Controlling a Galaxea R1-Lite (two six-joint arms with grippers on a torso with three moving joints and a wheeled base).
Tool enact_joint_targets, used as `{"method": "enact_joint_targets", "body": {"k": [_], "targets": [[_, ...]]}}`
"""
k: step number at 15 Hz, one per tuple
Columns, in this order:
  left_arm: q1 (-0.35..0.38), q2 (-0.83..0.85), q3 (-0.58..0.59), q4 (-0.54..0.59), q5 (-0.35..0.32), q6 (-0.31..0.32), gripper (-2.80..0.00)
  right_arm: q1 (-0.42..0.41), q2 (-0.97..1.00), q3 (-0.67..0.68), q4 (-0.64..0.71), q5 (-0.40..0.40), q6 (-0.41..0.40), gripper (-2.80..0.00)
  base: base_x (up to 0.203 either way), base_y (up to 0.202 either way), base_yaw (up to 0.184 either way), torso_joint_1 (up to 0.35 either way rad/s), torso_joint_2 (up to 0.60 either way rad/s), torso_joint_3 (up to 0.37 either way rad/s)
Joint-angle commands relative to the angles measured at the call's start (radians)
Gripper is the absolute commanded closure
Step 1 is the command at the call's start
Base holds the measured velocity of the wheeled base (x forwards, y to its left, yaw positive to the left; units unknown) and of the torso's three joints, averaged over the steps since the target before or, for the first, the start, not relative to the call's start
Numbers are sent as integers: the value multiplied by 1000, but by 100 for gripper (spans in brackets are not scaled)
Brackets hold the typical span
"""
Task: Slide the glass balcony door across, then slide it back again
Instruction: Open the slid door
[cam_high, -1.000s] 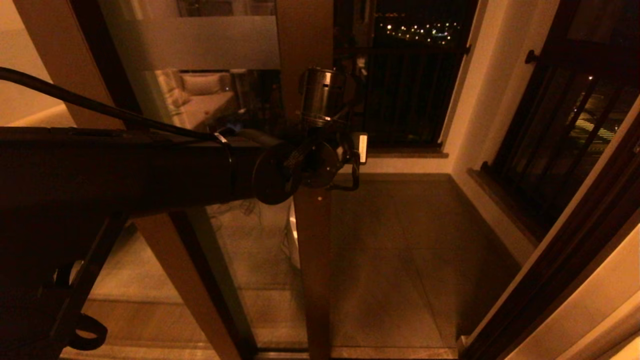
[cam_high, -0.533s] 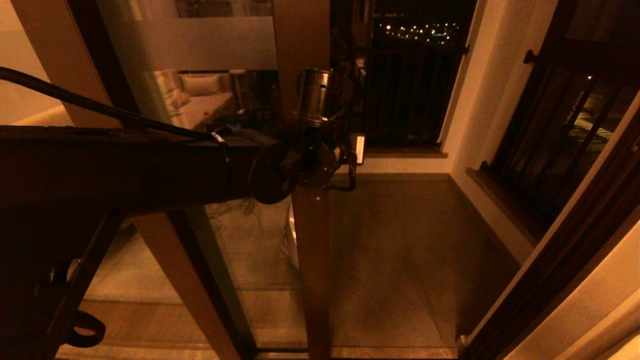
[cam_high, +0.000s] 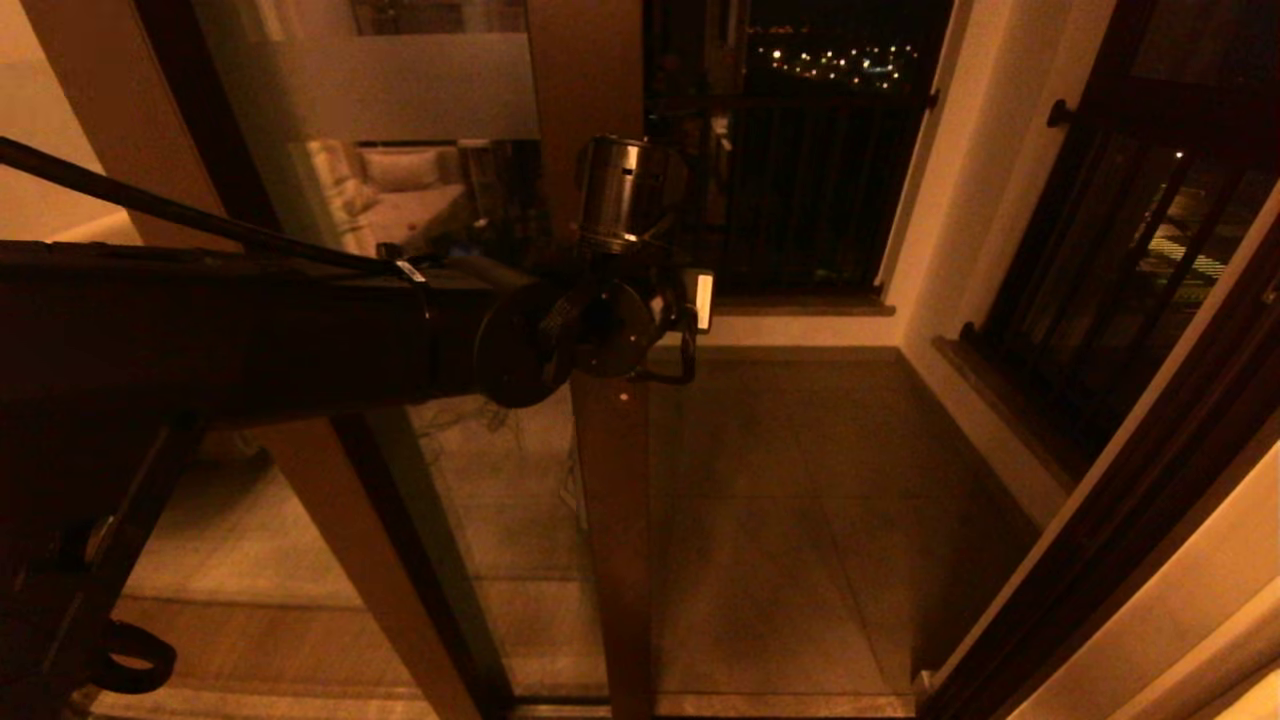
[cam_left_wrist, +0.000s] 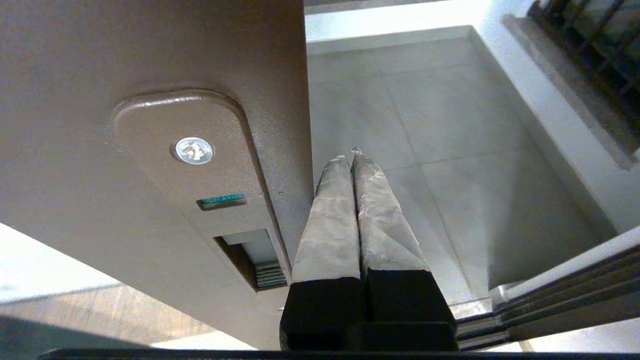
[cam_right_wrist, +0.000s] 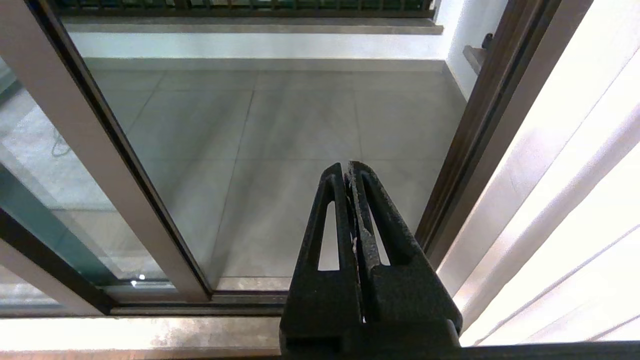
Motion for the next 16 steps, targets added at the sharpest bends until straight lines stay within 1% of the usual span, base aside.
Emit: {"method": "enact_joint_targets", "body": {"k": [1,8,12,16], "targets": [[8,-14,0,-4,4,0,0,0,1,0,0,1,-1,0,0,0,0,0,0,0],[47,-29,4,-4,2,13,0,0,1,0,0,1,-1,0,0,0,0,0,0,0],[69,-43,39,-4,2,14,0,0,1,0,0,1,-1,0,0,0,0,0,0,0],[90,-52,43,-4,2,16,0,0,1,0,0,1,-1,0,0,0,0,0,0,0]]}}
